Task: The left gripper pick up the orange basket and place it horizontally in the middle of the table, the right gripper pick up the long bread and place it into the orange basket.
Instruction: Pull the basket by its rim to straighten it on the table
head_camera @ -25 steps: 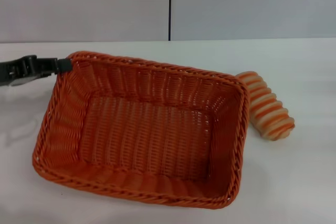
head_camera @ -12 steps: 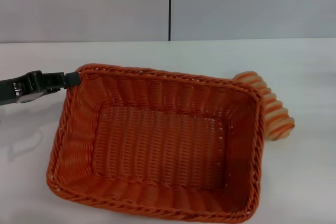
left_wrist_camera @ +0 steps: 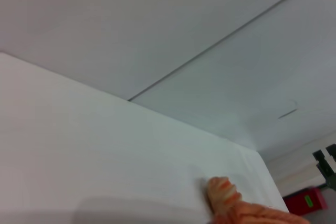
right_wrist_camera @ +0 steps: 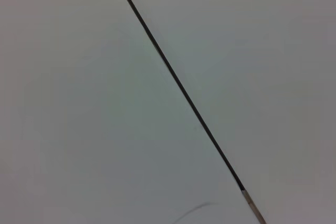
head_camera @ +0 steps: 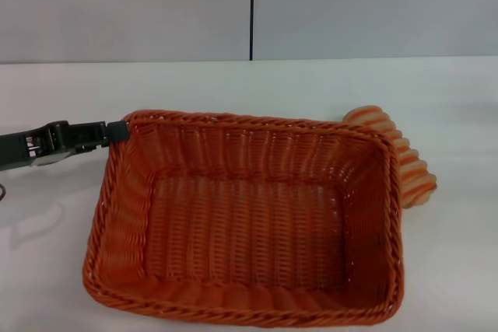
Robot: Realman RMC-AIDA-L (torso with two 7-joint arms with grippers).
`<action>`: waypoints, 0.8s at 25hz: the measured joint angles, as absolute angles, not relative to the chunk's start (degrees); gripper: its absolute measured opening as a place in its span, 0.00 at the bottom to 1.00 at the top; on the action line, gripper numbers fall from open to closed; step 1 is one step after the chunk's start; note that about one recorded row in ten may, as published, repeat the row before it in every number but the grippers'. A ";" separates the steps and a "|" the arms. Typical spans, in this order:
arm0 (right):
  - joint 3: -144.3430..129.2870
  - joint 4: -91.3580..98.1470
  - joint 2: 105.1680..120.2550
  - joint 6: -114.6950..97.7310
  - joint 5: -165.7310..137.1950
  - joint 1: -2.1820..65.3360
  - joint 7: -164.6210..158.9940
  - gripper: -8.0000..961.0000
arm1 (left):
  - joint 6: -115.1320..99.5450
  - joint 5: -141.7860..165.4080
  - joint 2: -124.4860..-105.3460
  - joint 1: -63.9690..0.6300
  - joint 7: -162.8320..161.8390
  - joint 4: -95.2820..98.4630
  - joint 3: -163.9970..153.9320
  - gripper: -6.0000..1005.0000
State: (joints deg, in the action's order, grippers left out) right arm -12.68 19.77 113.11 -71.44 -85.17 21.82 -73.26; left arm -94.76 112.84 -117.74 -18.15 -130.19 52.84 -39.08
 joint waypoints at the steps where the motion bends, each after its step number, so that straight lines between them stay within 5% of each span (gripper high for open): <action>1: -12.70 19.77 113.11 -71.44 -85.17 21.83 -73.26 0.81 | -95.20 113.01 -117.58 -18.17 -130.21 52.84 -39.09 0.30; 4: -12.74 19.77 113.11 -71.48 -85.17 21.74 -73.28 0.81 | -96.22 113.25 -116.99 -18.23 -130.53 52.81 -39.11 0.40; 20: -13.40 20.59 111.63 -71.94 -87.79 21.56 -77.43 0.81 | -96.07 117.15 -114.46 -20.43 -120.25 48.66 -30.26 0.50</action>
State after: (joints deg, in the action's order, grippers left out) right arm -13.40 20.59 111.63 -71.94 -87.79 21.56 -77.43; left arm -96.07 117.15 -114.46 -20.43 -120.25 48.66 -30.26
